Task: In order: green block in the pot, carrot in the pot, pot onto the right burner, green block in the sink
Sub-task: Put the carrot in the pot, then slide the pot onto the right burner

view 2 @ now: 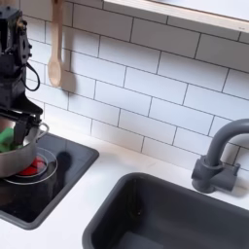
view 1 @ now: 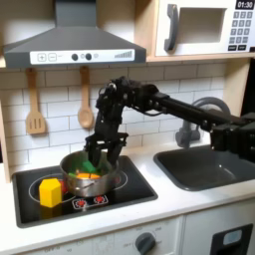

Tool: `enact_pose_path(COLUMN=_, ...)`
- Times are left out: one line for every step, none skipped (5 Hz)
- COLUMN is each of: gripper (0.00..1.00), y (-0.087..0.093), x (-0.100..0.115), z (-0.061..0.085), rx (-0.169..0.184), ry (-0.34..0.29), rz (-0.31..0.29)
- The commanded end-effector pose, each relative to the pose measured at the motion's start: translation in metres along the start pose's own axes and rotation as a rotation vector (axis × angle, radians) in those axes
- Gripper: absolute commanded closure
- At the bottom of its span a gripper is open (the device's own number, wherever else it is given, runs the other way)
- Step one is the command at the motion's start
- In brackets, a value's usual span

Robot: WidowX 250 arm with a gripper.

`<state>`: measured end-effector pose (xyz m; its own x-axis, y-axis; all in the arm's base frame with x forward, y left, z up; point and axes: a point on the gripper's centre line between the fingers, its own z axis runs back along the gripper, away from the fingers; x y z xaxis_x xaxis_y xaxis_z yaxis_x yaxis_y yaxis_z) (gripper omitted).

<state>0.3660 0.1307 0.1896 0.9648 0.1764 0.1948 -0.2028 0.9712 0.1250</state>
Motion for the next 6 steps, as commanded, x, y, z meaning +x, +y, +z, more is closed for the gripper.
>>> enact_pose_path(gripper=1.0, y=-0.005, x=-0.005, z=-0.005, rx=-0.005, ry=0.013, rz=-0.011)
enact_pose_path(gripper=1.0, y=-0.016, x=-0.012, z=-0.005, rx=-0.015, ry=0.024, rz=-0.031)
enact_pose_path(gripper=1.0, y=-0.027, x=-0.017, z=0.0, rx=-0.025, ry=0.019, rz=-0.06)
enact_pose_path(gripper=1.0, y=-0.036, x=-0.025, z=0.001, rx=-0.031, ry=0.031, rz=-0.081)
enact_pose_path(gripper=1.0, y=-0.047, x=-0.031, z=0.004, rx=-0.039, ry=0.033, rz=-0.111)
enact_pose_path(gripper=1.0, y=-0.054, x=-0.038, z=0.006, rx=-0.051, ry=0.04, rz=-0.124)
